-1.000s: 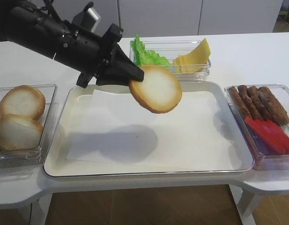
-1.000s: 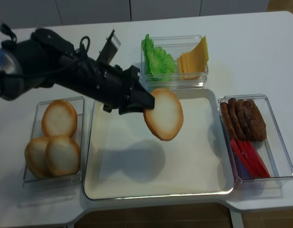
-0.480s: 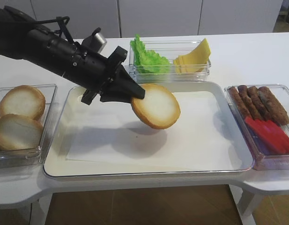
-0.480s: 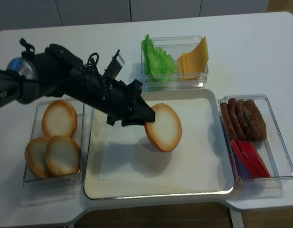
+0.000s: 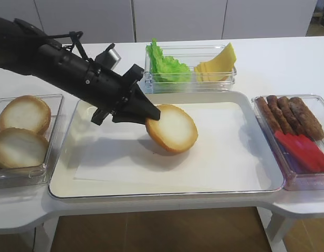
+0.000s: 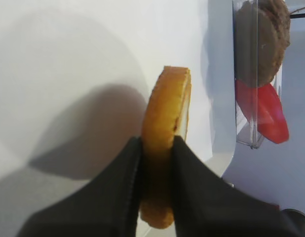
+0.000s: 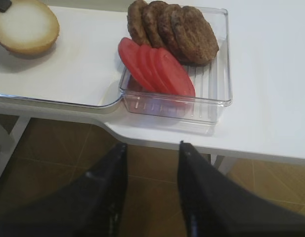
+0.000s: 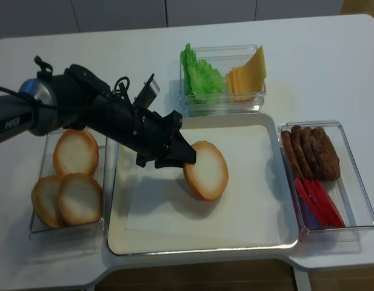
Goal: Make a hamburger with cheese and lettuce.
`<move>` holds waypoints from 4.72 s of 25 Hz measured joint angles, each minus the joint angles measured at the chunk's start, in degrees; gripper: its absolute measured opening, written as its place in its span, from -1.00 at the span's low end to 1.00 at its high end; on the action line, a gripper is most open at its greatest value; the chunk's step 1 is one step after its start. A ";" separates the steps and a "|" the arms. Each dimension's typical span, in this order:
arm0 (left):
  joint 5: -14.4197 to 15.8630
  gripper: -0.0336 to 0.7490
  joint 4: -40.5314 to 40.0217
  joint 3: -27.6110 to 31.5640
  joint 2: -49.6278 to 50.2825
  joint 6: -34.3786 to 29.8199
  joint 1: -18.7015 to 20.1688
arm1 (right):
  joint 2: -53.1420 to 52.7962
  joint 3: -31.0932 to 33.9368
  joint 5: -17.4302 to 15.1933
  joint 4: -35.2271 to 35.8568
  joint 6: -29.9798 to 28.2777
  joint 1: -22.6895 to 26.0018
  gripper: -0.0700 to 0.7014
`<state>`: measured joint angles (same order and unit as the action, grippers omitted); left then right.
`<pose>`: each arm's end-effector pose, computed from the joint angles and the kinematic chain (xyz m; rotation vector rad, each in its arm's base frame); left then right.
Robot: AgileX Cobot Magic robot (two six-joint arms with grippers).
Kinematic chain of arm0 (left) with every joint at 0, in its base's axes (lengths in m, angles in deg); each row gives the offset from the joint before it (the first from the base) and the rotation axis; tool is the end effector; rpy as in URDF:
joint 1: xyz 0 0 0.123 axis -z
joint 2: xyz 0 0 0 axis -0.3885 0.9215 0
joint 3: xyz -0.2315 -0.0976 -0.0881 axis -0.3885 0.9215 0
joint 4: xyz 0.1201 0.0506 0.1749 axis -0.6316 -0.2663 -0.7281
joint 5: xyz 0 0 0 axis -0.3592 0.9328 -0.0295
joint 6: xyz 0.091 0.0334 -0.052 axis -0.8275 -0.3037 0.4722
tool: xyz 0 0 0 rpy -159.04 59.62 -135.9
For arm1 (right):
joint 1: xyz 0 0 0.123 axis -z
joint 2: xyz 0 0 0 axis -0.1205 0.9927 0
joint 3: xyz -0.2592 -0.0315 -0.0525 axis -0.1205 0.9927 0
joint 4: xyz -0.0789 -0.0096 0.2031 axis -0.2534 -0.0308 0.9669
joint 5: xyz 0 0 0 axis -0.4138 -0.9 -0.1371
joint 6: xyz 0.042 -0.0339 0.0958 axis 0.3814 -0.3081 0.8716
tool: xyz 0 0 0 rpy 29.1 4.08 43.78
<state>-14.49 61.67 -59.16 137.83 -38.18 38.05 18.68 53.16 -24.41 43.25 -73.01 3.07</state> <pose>0.3133 -0.1744 0.1994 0.1889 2.7289 -1.4002 -0.0053 0.0183 0.2382 -0.2284 2.1137 0.1898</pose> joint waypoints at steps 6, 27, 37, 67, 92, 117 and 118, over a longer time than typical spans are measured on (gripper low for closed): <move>-0.57 -0.62 -1.61 0.00 0.10 0.00 0.10 | 0.00 0.00 0.00 0.00 -0.08 0.00 -0.09; -0.65 -0.10 -0.66 0.00 0.22 -0.11 0.10 | 0.00 0.00 0.00 0.00 -0.08 0.00 -0.09; -0.65 0.26 0.11 0.00 0.22 -1.11 0.10 | 0.00 0.00 0.00 0.00 -0.08 0.00 -0.09; -7.08 0.28 -34.48 -4.44 -17.39 8.66 0.10 | 0.00 0.00 0.00 0.00 0.02 0.00 -0.09; 11.20 0.28 -74.81 3.29 -50.05 37.87 0.10 | 0.00 0.00 0.00 0.00 0.02 0.00 -0.09; 12.28 0.28 -77.26 28.86 -93.22 45.20 0.10 | 0.00 0.00 0.00 0.00 0.02 0.00 -0.09; 12.28 0.28 -76.41 29.89 -94.43 44.94 0.10 | 0.00 0.00 0.00 0.00 0.02 0.00 -0.09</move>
<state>-2.21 -14.73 -29.27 43.39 6.76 38.14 18.68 53.16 -24.41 43.25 -72.99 3.07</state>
